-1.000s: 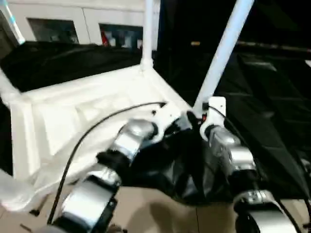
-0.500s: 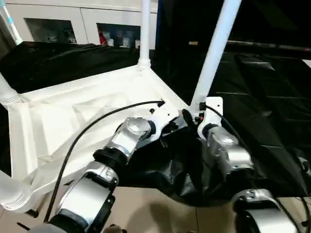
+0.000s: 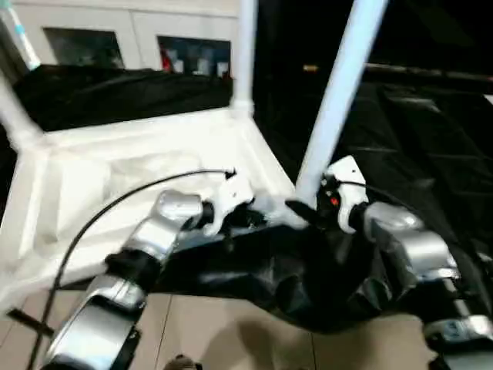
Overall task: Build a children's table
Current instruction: Rotate leg to tighten
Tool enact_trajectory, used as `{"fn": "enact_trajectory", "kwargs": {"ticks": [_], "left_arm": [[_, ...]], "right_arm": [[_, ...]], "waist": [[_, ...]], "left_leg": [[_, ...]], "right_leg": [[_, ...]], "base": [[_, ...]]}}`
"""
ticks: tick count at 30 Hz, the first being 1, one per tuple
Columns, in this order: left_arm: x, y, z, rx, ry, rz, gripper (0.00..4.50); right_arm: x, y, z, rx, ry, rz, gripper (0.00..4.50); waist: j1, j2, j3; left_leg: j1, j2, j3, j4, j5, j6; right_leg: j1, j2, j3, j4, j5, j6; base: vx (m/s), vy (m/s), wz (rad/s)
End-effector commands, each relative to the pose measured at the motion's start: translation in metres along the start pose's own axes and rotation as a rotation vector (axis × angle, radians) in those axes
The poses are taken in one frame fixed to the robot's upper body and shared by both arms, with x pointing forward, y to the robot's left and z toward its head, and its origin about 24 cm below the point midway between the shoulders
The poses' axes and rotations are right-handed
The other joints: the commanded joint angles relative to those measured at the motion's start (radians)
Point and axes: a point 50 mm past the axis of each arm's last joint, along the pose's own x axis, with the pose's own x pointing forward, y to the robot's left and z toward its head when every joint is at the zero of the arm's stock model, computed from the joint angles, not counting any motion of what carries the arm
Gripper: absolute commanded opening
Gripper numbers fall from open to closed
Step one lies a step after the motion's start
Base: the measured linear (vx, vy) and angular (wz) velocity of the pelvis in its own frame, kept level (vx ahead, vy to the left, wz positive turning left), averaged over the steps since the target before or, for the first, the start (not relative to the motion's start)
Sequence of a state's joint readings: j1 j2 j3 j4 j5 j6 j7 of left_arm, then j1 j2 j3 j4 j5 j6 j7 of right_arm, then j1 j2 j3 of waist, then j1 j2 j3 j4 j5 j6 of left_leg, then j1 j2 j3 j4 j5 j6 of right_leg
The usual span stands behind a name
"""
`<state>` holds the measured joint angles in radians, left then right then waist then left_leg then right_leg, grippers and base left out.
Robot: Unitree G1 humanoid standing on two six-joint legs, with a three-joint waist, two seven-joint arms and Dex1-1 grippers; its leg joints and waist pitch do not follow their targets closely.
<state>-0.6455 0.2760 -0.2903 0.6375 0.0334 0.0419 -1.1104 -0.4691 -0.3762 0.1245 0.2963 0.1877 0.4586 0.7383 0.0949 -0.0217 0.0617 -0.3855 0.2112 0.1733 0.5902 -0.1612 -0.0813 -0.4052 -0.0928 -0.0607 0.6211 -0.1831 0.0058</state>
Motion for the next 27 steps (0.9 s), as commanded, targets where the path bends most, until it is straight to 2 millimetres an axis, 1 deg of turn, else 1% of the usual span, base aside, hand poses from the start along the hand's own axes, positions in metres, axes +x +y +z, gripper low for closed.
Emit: {"fn": "enact_trajectory", "kwargs": {"ticks": [1,5,7,8,9,10,11,12,13,15,16,21,22,25,27], "left_arm": [[0.0057,-0.0053,0.0200,0.065,-0.071,-0.081,0.00],[0.0016,-0.0067,0.0194,0.073,-0.064,-0.097,0.00],[-0.0001,-0.0065,0.0197,0.075,-0.063,-0.095,0.00],[-0.0012,-0.0058,0.0198,0.077,-0.060,-0.090,0.00],[-0.0019,-0.0059,0.0199,0.077,-0.059,-0.089,0.00],[-0.0024,-0.0059,0.0201,0.077,-0.058,-0.088,0.00],[-0.0026,-0.0058,0.0203,0.077,-0.058,-0.088,0.00],[-0.0027,-0.0057,0.0204,0.077,-0.058,-0.087,0.00],[-0.0028,-0.0055,0.0206,0.077,-0.057,-0.086,0.00],[-0.0030,-0.0054,0.0207,0.076,-0.057,-0.087,0.00],[-0.0030,-0.0052,0.0207,0.076,-0.056,-0.087,0.00],[-0.0031,-0.0053,0.0206,0.073,-0.051,-0.087,0.00],[-0.0035,-0.0049,0.0199,0.072,-0.049,-0.084,0.00],[-0.0036,-0.0035,0.0195,0.068,-0.047,-0.070,0.00],[-0.0031,-0.0008,0.0192,0.061,-0.043,-0.039,0.00]], "right_arm": [[-0.0014,0.0048,0.0024,-0.015,0.004,0.062,4.48],[-0.0047,0.0090,0.0010,-0.037,0.038,0.126,4.48],[-0.0056,0.0094,0.0006,-0.040,0.047,0.133,4.21],[-0.0059,0.0093,0.0007,-0.041,0.049,0.134,4.21],[-0.0062,0.0092,0.0012,-0.040,0.049,0.135,4.11],[-0.0063,0.0093,0.0018,-0.037,0.046,0.139,4.02],[-0.0064,0.0094,0.0023,-0.036,0.045,0.142,3.90],[-0.0064,0.0094,0.0026,-0.036,0.043,0.143,3.90],[-0.0066,0.0095,0.0031,-0.035,0.042,0.146,3.73],[-0.0068,0.0097,0.0034,-0.034,0.041,0.151,3.58],[-0.0072,0.0099,0.0033,-0.034,0.041,0.154,3.58],[-0.0086,0.0105,0.0017,-0.033,0.047,0.163,3.01],[-0.0088,0.0110,0.0005,-0.031,0.049,0.165,3.01],[-0.0079,0.0115,-0.0010,-0.028,0.050,0.162,2.72],[-0.0062,0.0116,-0.0026,-0.017,0.046,0.148,2.68]], "waist": [[-0.002,-0.006,-0.074],[-0.001,-0.008,-0.074],[0.000,-0.010,-0.074],[0.000,-0.010,-0.074],[-0.001,-0.010,-0.075],[0.000,-0.009,-0.076],[-0.001,-0.009,-0.076],[-0.001,-0.009,-0.076],[-0.001,-0.008,-0.076],[-0.002,-0.009,-0.076],[-0.001,-0.008,-0.076],[-0.002,-0.008,-0.076],[-0.001,-0.009,-0.076],[0.000,-0.010,-0.077],[0.000,-0.010,-0.076]], "left_leg": [[0.021,0.017,0.007,-0.066,-0.208,0.034],[0.022,0.017,0.006,-0.068,-0.221,0.016],[0.019,0.016,0.005,-0.067,-0.208,0.017],[0.019,0.016,0.006,-0.067,-0.201,0.018],[0.017,0.015,0.005,-0.066,-0.193,0.019],[0.018,0.016,0.005,-0.066,-0.186,0.020],[0.017,0.016,0.005,-0.066,-0.184,0.020],[0.017,0.015,0.006,-0.065,-0.183,0.021],[0.018,0.015,0.006,-0.065,-0.182,0.020],[0.018,0.015,0.006,-0.065,-0.186,0.020],[0.018,0.014,0.006,-0.065,-0.187,0.019],[0.018,0.015,0.006,-0.065,-0.186,0.018],[0.019,0.015,0.006,-0.064,-0.184,0.019],[0.018,0.014,0.006,-0.064,-0.180,0.021],[0.018,0.014,0.006,-0.064,-0.183,0.020]], "right_leg": [[0.052,-0.043,0.037,-0.070,-0.152,-0.228],[0.050,-0.045,0.037,-0.074,-0.193,-0.214],[0.051,-0.045,0.038,-0.072,-0.188,-0.208],[0.051,-0.044,0.038,-0.071,-0.183,-0.207],[0.051,-0.045,0.038,-0.071,-0.175,-0.206],[0.051,-0.045,0.038,-0.069,-0.165,-0.208],[0.050,-0.044,0.037,-0.069,-0.161,-0.210],[0.051,-0.043,0.037,-0.069,-0.157,-0.212],[0.050,-0.043,0.037,-0.068,-0.152,-0.214],[0.050,-0.043,0.037,-0.069,-0.154,-0.215],[0.051,-0.044,0.037,-0.069,-0.158,-0.215],[0.051,-0.043,0.037,-0.068,-0.151,-0.215],[0.051,-0.043,0.037,-0.068,-0.149,-0.216],[0.051,-0.043,0.037,-0.068,-0.147,-0.217],[0.052,-0.044,0.037,-0.068,-0.156,-0.214]], "base": [[0.000,0.000,0.00],[0.000,0.000,0.00],[0.000,0.000,0.00],[0.000,0.000,0.00],[0.000,0.000,0.00],[0.000,0.000,0.00],[0.000,0.000,0.00],[0.000,0.000,0.00],[0.000,0.000,0.00],[0.000,0.000,0.00],[0.000,0.000,0.00],[0.000,0.000,0.00],[0.000,0.000,0.00],[0.000,0.000,0.00],[0.000,0.000,0.00]]}}
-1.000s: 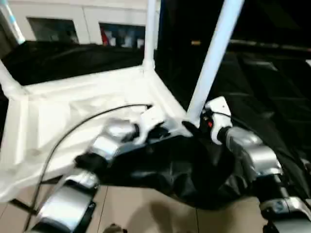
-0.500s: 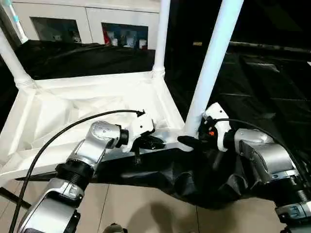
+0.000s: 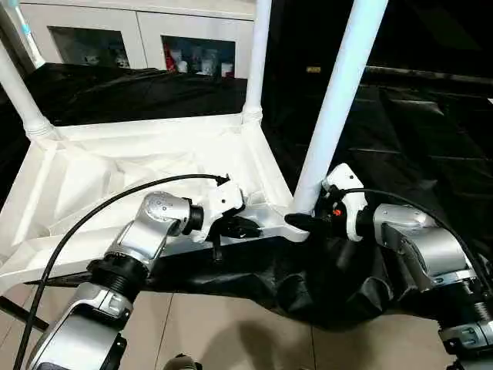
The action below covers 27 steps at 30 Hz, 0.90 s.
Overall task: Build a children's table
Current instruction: Rotate leg to tighten
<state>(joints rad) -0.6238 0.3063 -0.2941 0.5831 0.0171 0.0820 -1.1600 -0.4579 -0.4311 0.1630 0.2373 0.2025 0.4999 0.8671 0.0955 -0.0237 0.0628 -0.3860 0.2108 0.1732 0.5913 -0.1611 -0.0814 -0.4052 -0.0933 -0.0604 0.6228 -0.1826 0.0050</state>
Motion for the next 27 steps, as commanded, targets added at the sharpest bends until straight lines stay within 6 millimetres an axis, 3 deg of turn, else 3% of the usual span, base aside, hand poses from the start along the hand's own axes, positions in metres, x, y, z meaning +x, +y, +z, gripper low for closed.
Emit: {"fn": "enact_trajectory", "kwargs": {"ticks": [1,5,6,8,10,12,13,15,19,20,22,26,27], "left_arm": [[0.005,0.005,0.021,0.069,-0.044,0.028,0.00],[0.008,0.013,0.022,0.052,-0.030,0.118,0.00],[0.008,0.013,0.022,0.052,-0.030,0.118,0.00],[0.016,0.027,0.025,0.009,-0.010,0.271,0.00],[0.026,0.037,0.029,-0.056,0.009,0.426,0.00],[0.033,0.039,0.033,-0.091,0.016,0.492,0.00],[0.044,0.040,0.036,-0.112,0.028,0.554,0.00],[0.053,0.038,0.039,-0.110,0.035,0.562,0.00],[0.061,0.034,0.044,-0.072,0.017,0.518,0.00],[0.062,0.033,0.045,-0.060,0.011,0.504,0.00],[0.062,0.031,0.046,-0.040,-0.005,0.474,0.00],[0.063,0.029,0.047,-0.017,-0.028,0.433,0.00],[0.063,0.029,0.047,-0.017,-0.029,0.430,0.00]], "right_arm": [[0.004,0.004,-0.005,0.031,-0.006,-0.005,2.65],[0.013,0.002,-0.009,0.081,-0.025,-0.092,2.55],[0.013,0.002,-0.009,0.081,-0.025,-0.092,2.55],[0.027,-0.004,-0.014,0.190,-0.064,-0.275,2.51],[0.042,-0.010,-0.019,0.312,-0.102,-0.475,2.49],[0.051,-0.012,-0.019,0.398,-0.136,-0.573,2.49],[0.063,-0.010,-0.016,0.485,-0.167,-0.658,2.45],[0.072,-0.006,-0.011,0.503,-0.180,-0.678,2.45],[0.083,0.001,0.004,0.436,-0.195,-0.628,2.45],[0.084,0.001,0.008,0.411,-0.205,-0.620,2.45],[0.084,-0.001,0.012,0.387,-0.228,-0.608,3.08],[0.083,-0.005,0.015,0.366,-0.256,-0.611,3.17],[0.082,-0.005,0.016,0.362,-0.258,-0.613,3.42]], "waist": [[-0.001,-0.010,-0.078],[-0.003,-0.008,-0.075],[-0.003,-0.011,-0.077],[-0.007,-0.009,-0.076],[-0.013,-0.007,-0.076],[-0.012,-0.007,-0.079],[-0.013,-0.005,-0.082],[-0.014,-0.005,-0.083],[-0.010,-0.005,-0.089],[-0.009,-0.004,-0.089],[-0.009,-0.004,-0.085],[-0.015,-0.006,-0.082],[-0.018,-0.005,-0.081]], "left_leg": [[0.018,0.015,0.006,-0.065,-0.179,0.020],[0.022,0.013,0.007,-0.067,-0.190,0.010],[0.019,0.012,0.005,-0.067,-0.198,0.002],[0.021,0.013,0.007,-0.067,-0.204,-0.002],[0.023,0.010,0.006,-0.068,-0.225,-0.034],[0.022,0.009,0.000,-0.069,-0.225,-0.044],[0.023,0.009,0.002,-0.068,-0.209,-0.039],[0.019,0.006,0.004,-0.066,-0.182,-0.031],[0.012,0.001,0.005,-0.059,-0.095,0.029],[0.014,0.001,0.005,-0.059,-0.097,0.034],[0.017,0.004,0.006,-0.061,-0.131,0.038],[0.015,0.005,0.004,-0.067,-0.185,0.024],[0.019,0.007,0.005,-0.066,-0.196,0.020]], "right_leg": [[0.051,-0.043,0.037,-0.069,-0.154,-0.212],[0.044,-0.041,0.037,-0.076,-0.190,-0.204],[0.050,-0.044,0.036,-0.075,-0.205,-0.198],[0.042,-0.043,0.039,-0.076,-0.209,-0.194],[0.037,-0.045,0.038,-0.077,-0.243,-0.196],[0.044,-0.047,0.035,-0.079,-0.261,-0.180],[0.042,-0.044,0.037,-0.077,-0.221,-0.182],[0.046,-0.041,0.037,-0.073,-0.154,-0.191],[0.061,-0.036,0.036,-0.057,0.032,-0.218],[0.060,-0.037,0.036,-0.057,0.033,-0.222],[0.059,-0.039,0.036,-0.064,-0.017,-0.228],[0.060,-0.042,0.035,-0.073,-0.115,-0.213],[0.056,-0.041,0.036,-0.075,-0.130,-0.212]], "base": [[0.000,0.000,0.00],[0.000,0.000,0.00],[0.000,0.000,0.00],[0.000,0.000,0.00],[0.000,0.000,0.00],[0.000,0.000,0.00],[0.000,0.000,0.00],[0.000,0.000,0.00],[0.000,0.000,0.00],[0.000,0.000,0.00],[0.000,0.000,0.00],[0.000,0.000,0.00],[0.000,0.000,0.00]]}}
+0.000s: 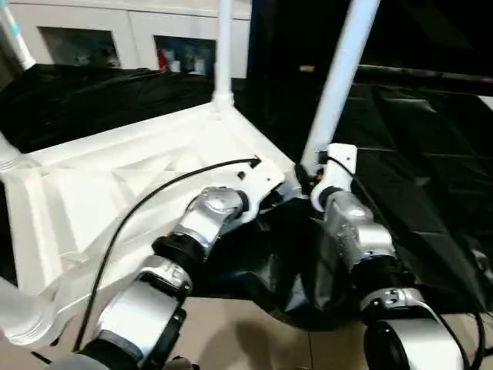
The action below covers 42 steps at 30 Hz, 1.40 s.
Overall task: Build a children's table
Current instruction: Rotate leg to tighten
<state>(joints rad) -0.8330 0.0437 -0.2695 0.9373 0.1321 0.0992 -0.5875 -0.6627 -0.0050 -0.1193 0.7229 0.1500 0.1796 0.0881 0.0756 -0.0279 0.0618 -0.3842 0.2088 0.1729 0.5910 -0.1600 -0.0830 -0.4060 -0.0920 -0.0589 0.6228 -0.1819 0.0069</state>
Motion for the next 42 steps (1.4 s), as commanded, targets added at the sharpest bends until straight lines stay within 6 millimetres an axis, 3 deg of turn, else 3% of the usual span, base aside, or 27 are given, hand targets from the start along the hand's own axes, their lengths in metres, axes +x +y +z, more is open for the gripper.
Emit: {"fn": "enact_trajectory", "kwargs": {"ticks": [1,4,7,10,11,15,19,28,39,42], "left_arm": [[0.000,0.001,0.020,0.048,-0.092,-0.026,0.00],[-0.003,0.002,0.019,0.058,-0.104,-0.050,0.00],[-0.011,0.004,0.017,0.085,-0.125,-0.106,0.00],[-0.020,0.007,0.013,0.111,-0.137,-0.165,0.00],[-0.023,0.008,0.010,0.114,-0.131,-0.188,0.00],[-0.035,0.008,0.001,0.127,-0.128,-0.289,0.00],[-0.047,0.005,-0.004,0.155,-0.136,-0.392,0.00],[-0.059,0.001,-0.007,0.164,-0.136,-0.466,0.00],[-0.062,0.000,-0.008,0.163,-0.127,-0.473,0.00],[-0.063,0.000,-0.008,0.163,-0.124,-0.472,0.00]], "right_arm": [[0.002,0.013,-0.001,-0.031,0.008,0.084,3.50],[0.000,0.007,0.003,-0.064,-0.005,0.107,3.70],[-0.012,-0.006,0.007,-0.172,0.032,0.237,3.96],[-0.026,-0.023,0.006,-0.215,0.101,0.321,4.13],[-0.030,-0.030,0.007,-0.242,0.112,0.345,4.30],[-0.044,-0.045,0.010,-0.305,0.137,0.469,4.47],[-0.061,-0.046,0.011,-0.327,0.175,0.653,4.47],[-0.067,-0.045,0.016,-0.372,0.204,0.763,4.47],[-0.063,-0.046,0.010,-0.406,0.233,0.731,3.41],[-0.063,-0.046,0.009,-0.406,0.232,0.727,3.30]], "waist": [[0.002,-0.005,-0.080],[0.001,-0.007,-0.080],[0.004,-0.009,-0.083],[0.008,-0.009,-0.084],[0.010,-0.004,-0.082],[0.019,-0.005,-0.080],[0.021,-0.003,-0.077],[0.027,-0.004,-0.076],[0.032,-0.005,-0.078],[0.032,-0.005,-0.079]], "left_leg": [[0.018,0.009,0.005,-0.066,-0.196,0.023],[0.014,0.009,0.005,-0.065,-0.179,0.028],[0.009,0.008,0.005,-0.061,-0.119,0.067],[0.013,0.011,0.006,-0.059,-0.108,0.086],[0.014,0.012,0.005,-0.060,-0.113,0.085],[0.016,0.015,0.008,-0.060,-0.156,0.070],[0.017,0.018,0.006,-0.065,-0.196,0.059],[0.020,0.021,0.007,-0.066,-0.201,0.039],[0.018,0.018,0.007,-0.064,-0.173,0.036],[0.018,0.019,0.007,-0.064,-0.172,0.037]], "right_leg": [[0.056,-0.043,0.034,-0.075,-0.136,-0.215],[0.059,-0.042,0.034,-0.073,-0.118,-0.215],[0.067,-0.039,0.034,-0.062,-0.017,-0.228],[0.066,-0.041,0.033,-0.060,0.005,-0.250],[0.064,-0.040,0.033,-0.061,-0.001,-0.250],[0.062,-0.043,0.034,-0.066,-0.045,-0.254],[0.060,-0.043,0.033,-0.069,-0.094,-0.247],[0.052,-0.046,0.035,-0.071,-0.136,-0.242],[0.054,-0.044,0.034,-0.066,-0.105,-0.237],[0.054,-0.044,0.034,-0.066,-0.103,-0.236]], "base": [[0.000,0.000,0.00],[0.000,0.000,0.00],[0.000,0.000,0.00],[0.000,0.000,0.00],[0.000,0.000,0.00],[0.000,0.000,0.00],[0.000,0.000,0.00],[0.000,0.000,0.00],[0.000,0.000,0.00],[0.000,0.000,0.00]]}}
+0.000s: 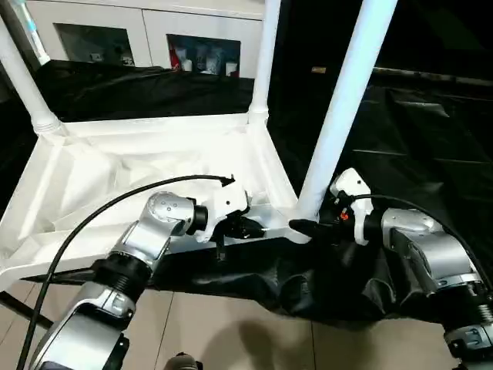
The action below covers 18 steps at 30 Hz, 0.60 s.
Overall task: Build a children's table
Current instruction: Rotate leg to tighten
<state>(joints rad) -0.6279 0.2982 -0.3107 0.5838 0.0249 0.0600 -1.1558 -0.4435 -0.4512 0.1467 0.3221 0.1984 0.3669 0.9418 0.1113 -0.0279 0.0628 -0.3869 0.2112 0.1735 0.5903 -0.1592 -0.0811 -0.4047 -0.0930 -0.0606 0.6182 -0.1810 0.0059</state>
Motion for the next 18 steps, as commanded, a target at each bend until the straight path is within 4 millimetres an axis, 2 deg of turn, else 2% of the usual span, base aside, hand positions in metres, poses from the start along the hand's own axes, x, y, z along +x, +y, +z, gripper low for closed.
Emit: {"fn": "enact_trajectory", "kwargs": {"ticks": [1,8,12,13,15,16,17,18], "left_arm": [[0.000,0.000,0.019,0.069,-0.060,-0.025,0.00],[-0.001,0.001,0.019,0.062,-0.061,-0.017,0.00],[0.003,0.008,0.016,0.032,-0.036,0.088,0.00],[0.008,0.015,0.015,0.016,-0.017,0.169,0.00],[0.011,0.019,0.015,0.011,-0.003,0.218,0.00],[0.021,0.025,0.018,-0.026,0.019,0.313,0.00],[0.024,0.026,0.019,-0.034,0.022,0.335,0.00],[0.027,0.028,0.021,-0.046,0.026,0.368,0.00]], "right_arm": [[-0.001,-0.004,0.005,-0.019,-0.004,-0.016,3.06],[0.002,-0.002,0.005,0.004,-0.031,-0.009,2.69],[0.010,-0.001,0.001,0.069,-0.081,-0.085,2.65],[0.017,-0.006,-0.001,0.124,-0.125,-0.218,2.64],[0.022,-0.009,-0.003,0.177,-0.144,-0.315,2.64],[0.033,-0.013,-0.010,0.280,-0.148,-0.508,2.64],[0.036,-0.013,-0.011,0.297,-0.150,-0.537,2.63],[0.041,-0.013,-0.012,0.322,-0.152,-0.578,2.63]], "waist": [[-0.004,-0.005,-0.080],[-0.004,-0.006,-0.080],[-0.007,-0.006,-0.080],[-0.009,-0.005,-0.079],[-0.012,-0.005,-0.077],[-0.013,-0.003,-0.078],[-0.018,-0.001,-0.076],[-0.020,0.000,-0.076]], "left_leg": [[0.021,0.016,0.006,-0.063,-0.175,0.036],[0.019,0.016,0.006,-0.063,-0.172,0.036],[0.019,0.015,0.006,-0.063,-0.172,0.030],[0.020,0.014,0.006,-0.064,-0.183,0.023],[0.023,0.013,0.006,-0.066,-0.206,0.001],[0.023,0.013,0.004,-0.068,-0.214,-0.013],[0.024,0.012,0.005,-0.069,-0.221,-0.019],[0.026,0.012,0.003,-0.070,-0.234,-0.028]], "right_leg": [[0.052,-0.043,0.036,-0.062,-0.107,-0.235],[0.054,-0.044,0.035,-0.061,-0.112,-0.233],[0.051,-0.043,0.035,-0.062,-0.120,-0.232],[0.050,-0.044,0.036,-0.064,-0.139,-0.228],[0.045,-0.045,0.036,-0.070,-0.191,-0.214],[0.046,-0.046,0.036,-0.070,-0.214,-0.203],[0.039,-0.044,0.037,-0.072,-0.225,-0.202],[0.039,-0.045,0.036,-0.073,-0.242,-0.200]], "base": [[0.000,0.000,0.00],[0.000,0.000,0.00],[0.000,0.000,0.00],[0.000,0.000,0.00],[0.000,0.000,0.00],[0.000,0.000,0.00],[0.000,0.000,0.00],[0.000,0.000,0.00]]}}
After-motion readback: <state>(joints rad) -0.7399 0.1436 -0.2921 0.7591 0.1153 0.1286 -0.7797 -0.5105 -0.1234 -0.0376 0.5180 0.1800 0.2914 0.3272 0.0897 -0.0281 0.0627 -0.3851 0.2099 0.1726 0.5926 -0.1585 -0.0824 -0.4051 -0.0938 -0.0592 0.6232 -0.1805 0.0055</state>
